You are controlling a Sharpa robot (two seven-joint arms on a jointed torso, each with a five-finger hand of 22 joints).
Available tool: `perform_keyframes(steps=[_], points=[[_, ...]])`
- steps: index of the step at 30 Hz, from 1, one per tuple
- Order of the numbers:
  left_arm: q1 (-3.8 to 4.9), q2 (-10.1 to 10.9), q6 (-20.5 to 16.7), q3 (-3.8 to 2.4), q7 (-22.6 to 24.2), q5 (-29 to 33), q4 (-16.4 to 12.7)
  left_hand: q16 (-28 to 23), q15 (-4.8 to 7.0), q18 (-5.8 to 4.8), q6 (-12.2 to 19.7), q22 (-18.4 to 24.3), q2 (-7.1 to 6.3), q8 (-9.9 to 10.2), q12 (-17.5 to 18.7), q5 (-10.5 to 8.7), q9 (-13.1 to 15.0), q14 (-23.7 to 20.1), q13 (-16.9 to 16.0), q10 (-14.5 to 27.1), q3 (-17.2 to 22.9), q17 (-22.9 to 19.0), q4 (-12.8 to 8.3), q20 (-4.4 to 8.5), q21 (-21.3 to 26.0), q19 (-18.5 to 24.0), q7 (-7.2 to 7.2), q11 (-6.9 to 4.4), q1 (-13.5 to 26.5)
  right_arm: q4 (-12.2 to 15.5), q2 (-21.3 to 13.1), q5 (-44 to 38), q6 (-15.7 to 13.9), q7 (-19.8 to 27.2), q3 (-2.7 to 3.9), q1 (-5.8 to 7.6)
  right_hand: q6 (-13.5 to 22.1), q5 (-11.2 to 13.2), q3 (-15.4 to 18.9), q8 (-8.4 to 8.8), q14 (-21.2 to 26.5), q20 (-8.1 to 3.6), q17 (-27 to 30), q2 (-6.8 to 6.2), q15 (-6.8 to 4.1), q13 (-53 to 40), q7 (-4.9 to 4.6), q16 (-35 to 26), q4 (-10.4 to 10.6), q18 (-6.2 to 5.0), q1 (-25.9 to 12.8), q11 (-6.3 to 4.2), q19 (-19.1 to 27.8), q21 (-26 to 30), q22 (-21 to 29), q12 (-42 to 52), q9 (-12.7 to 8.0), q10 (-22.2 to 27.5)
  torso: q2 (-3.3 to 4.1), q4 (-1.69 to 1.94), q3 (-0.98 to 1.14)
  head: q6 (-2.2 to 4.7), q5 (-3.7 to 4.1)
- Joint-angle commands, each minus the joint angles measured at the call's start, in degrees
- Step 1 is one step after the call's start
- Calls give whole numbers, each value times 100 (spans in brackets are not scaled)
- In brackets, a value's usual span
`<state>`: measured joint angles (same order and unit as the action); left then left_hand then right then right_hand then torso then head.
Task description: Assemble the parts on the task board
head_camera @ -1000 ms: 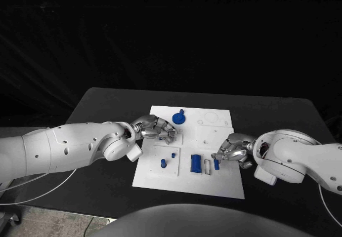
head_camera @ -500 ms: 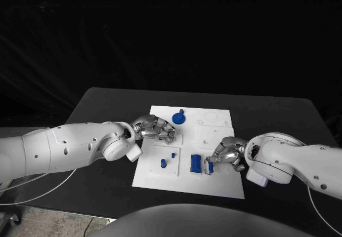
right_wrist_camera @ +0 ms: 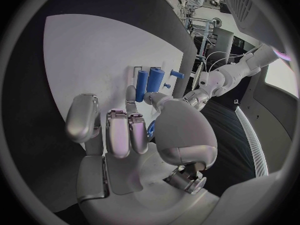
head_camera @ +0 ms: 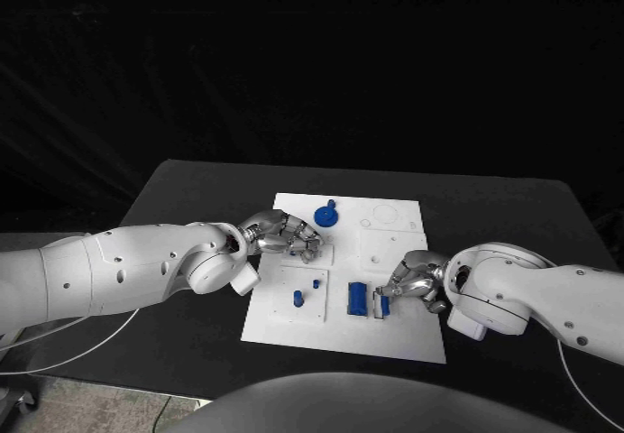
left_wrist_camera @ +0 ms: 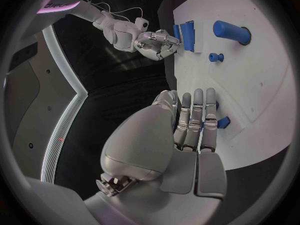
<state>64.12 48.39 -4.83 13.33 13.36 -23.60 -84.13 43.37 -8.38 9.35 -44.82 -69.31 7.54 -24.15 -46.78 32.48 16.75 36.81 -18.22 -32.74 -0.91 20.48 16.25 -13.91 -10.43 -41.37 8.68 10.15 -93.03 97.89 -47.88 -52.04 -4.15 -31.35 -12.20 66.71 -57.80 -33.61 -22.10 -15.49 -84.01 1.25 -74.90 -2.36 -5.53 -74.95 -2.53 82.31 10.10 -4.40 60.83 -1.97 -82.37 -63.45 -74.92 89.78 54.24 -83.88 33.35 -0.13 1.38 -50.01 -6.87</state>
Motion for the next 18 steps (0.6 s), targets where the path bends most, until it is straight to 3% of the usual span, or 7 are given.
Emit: perform_keyframes(steps=[1, 18], points=[[-5, -12, 81, -3, 38, -24, -4, 34, -10, 21, 7, -6, 5, -37, 31, 38, 2, 24, 9, -41, 43, -6, 4, 3, -28, 46, 53, 9, -42, -10, 26, -93, 116, -60, 0, -21, 57, 19, -737, 6, -374, -12, -392, -22, 40, -1505, 0, -18, -786, -86, -55, 41, 41, 32, -803, 22, -8, -612, 3, 0, 0, 1, 15], [-5, -25, 111, -3, 23, -25, 12, 34, -12, 19, 8, -21, -2, -40, 40, 41, 1, 25, 21, -48, 59, -9, 6, 4, -32, 51, 58, 15, -43, -67, 108, -104, 157, -44, 0, -103, 76, 136, -581, 12, -366, -4, -372, -24, 47, -1505, -4, -33, -700, -92, -163, 47, 58, 77, -792, 22, -53, -612, -2, -2, 0, 1, 8]])
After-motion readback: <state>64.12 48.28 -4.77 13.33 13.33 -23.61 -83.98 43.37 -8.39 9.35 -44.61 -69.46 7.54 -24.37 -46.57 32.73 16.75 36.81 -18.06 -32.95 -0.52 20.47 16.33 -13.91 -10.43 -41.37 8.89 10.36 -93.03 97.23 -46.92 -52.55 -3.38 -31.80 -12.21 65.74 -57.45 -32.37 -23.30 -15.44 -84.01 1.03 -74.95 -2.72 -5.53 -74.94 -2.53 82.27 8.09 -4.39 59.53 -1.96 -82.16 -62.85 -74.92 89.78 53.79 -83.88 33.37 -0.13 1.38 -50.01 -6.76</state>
